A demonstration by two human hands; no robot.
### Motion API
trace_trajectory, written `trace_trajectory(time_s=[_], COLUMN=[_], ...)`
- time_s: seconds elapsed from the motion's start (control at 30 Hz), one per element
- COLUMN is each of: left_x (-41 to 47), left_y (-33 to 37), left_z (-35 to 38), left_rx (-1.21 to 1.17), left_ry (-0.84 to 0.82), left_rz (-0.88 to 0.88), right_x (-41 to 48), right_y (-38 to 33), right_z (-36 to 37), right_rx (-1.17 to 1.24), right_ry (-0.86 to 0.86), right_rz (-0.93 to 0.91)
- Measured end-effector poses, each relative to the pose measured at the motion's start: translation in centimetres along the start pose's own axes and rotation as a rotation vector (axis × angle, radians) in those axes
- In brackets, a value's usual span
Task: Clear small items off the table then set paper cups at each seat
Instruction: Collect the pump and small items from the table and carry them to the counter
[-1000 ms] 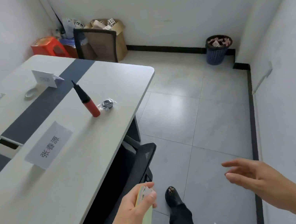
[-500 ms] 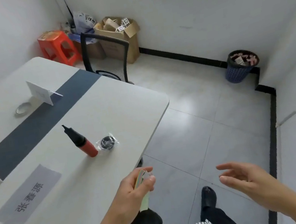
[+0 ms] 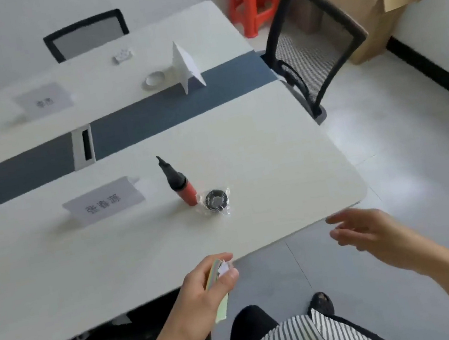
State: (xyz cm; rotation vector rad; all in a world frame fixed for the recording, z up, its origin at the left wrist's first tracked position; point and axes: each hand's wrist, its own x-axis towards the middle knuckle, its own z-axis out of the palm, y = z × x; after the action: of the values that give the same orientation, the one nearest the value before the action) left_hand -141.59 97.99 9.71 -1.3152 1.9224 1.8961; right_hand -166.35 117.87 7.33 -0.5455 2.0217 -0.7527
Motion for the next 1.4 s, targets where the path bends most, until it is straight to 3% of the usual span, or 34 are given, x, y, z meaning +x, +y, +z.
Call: trace_trajectory(time_s=[0.23,0.4,0.6,0.83,0.93,1.07,1.23,1.4], left_x=[-1.9,-0.7,1.5,3.0,3.8,5.3,7.1,8.2], left_y=[-2.9,-3.0,-3.5,-3.4,-2.6,-1.0,0.8,1.8], left_z=[-1.1,-3.0,-5.2,-5.1,-4.3,-4.2,-4.6,-4.4], left_rx=[-0.287,-0.473,-0.688,-0.884,-0.953,-1.033,-1.048,-1.030], left_ry=[0.283,0.334,0.380,0.490,0.469,0.454,0.476,0.429], left_rz=[-0.127,-0.140,-0.164,-0.183,-0.178,-0.176,-0.153,-0.087], right_x=[11.7,18.7,23.8,25.4,25.2,22.7,16.1,12.3], right_y=[-8.0,-11.2,-11.0,-7.5,-8.8,-11.7,-16.1,-17.7], right_z=[3.0,10.3,16.3,16.6,15.1,12.0,9.4,10.4], right_rx=[-0.283,-0.595,-0.820,-0.998,-0.884,-0.411,0.002,-0.010], right_ry=[-0.158,-0.082,-0.118,-0.128,-0.202,-0.246,-0.256,-0.265], right_rz=[-0.185,-0.355,-0.421,-0.559,-0.396,-0.271,-0.508,-0.823])
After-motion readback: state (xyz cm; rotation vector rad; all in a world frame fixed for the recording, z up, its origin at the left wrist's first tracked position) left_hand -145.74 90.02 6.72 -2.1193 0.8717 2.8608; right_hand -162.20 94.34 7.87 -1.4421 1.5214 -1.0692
